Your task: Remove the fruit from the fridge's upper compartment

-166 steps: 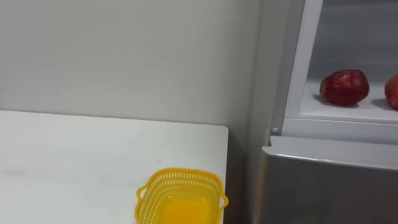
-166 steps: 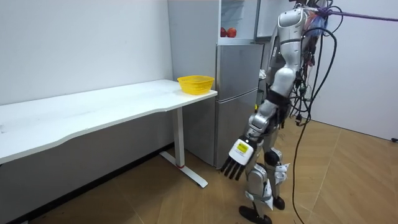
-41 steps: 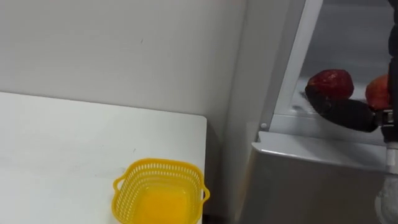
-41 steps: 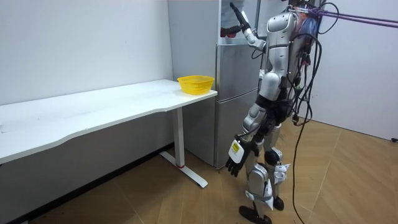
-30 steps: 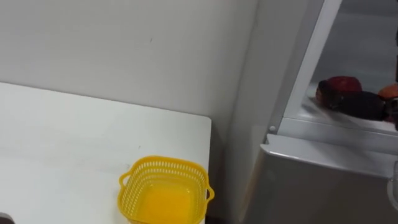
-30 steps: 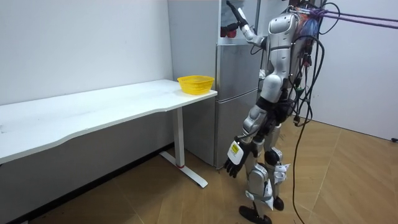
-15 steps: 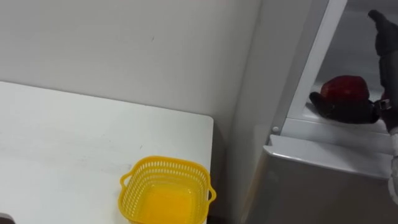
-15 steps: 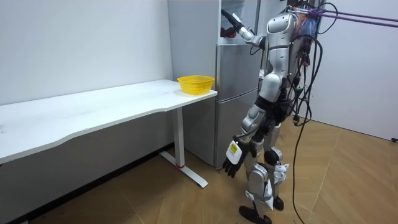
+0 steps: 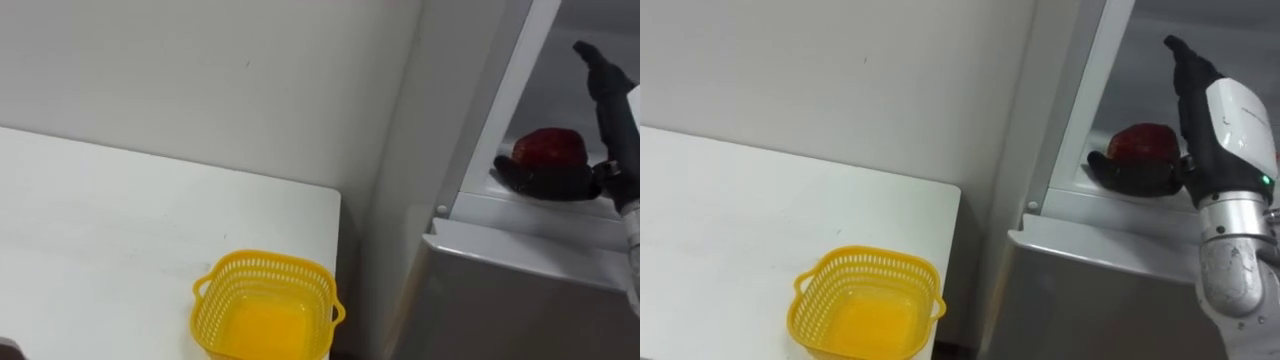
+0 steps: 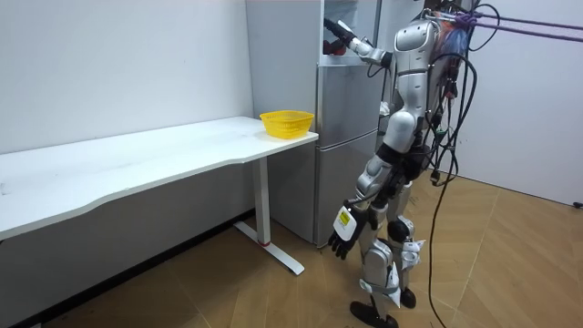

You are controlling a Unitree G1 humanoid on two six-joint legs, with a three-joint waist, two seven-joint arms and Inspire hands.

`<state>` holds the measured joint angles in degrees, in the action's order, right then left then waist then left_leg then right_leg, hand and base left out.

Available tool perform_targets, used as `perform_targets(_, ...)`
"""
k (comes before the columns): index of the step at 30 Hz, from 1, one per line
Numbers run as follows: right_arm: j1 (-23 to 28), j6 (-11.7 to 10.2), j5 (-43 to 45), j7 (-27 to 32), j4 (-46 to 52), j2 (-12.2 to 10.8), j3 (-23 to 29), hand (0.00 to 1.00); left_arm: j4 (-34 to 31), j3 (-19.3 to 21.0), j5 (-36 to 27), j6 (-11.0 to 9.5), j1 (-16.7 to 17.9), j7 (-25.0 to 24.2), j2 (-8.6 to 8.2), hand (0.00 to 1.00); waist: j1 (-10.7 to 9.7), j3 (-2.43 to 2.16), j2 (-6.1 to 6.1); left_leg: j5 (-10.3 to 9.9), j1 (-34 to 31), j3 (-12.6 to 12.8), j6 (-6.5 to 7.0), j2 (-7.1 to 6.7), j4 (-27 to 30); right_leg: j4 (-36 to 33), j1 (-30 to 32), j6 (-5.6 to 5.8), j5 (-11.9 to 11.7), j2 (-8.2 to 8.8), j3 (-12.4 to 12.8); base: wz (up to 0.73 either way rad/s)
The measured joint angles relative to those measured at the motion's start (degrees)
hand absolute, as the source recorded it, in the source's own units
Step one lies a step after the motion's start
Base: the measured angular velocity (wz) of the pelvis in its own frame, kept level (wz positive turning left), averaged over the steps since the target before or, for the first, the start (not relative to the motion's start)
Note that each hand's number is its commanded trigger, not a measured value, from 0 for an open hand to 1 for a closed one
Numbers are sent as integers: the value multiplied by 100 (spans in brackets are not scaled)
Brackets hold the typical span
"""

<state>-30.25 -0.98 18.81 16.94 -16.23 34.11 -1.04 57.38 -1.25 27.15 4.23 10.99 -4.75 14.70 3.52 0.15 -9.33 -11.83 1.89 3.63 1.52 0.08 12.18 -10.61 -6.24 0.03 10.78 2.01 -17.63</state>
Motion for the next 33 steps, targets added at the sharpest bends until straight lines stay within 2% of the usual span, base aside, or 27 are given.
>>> perform_targets(4,-5,-2,-187,-206,-119,90,-7,0,0,0,-1,2,3,73,0,0,7,1,2,2,-23,2,-1,2,23,-1,16,-7,-4,-1,1,0)
perform_targets(13,-17,1,-576,-760,-312,117,-2,0,29,62,1,55,-34,46,11,0,-6,-1,-1,2,-19,4,-1,3,42,-5,15,-15,-9,-3,17,0)
perform_targets(27,-46,130,-1010,-1391,-371,188,-2,0,30,101,1,93,-14,-92,37,0,14,-2,-6,2,-20,24,0,6,58,-7,14,-36,-22,-5,33,0)
perform_targets(33,-165,233,-1182,-1584,-470,208,-23,0,29,101,1,220,-9,-137,37,0,24,-2,-6,2,-18,29,1,6,63,-7,10,-40,-24,-4,27,0)
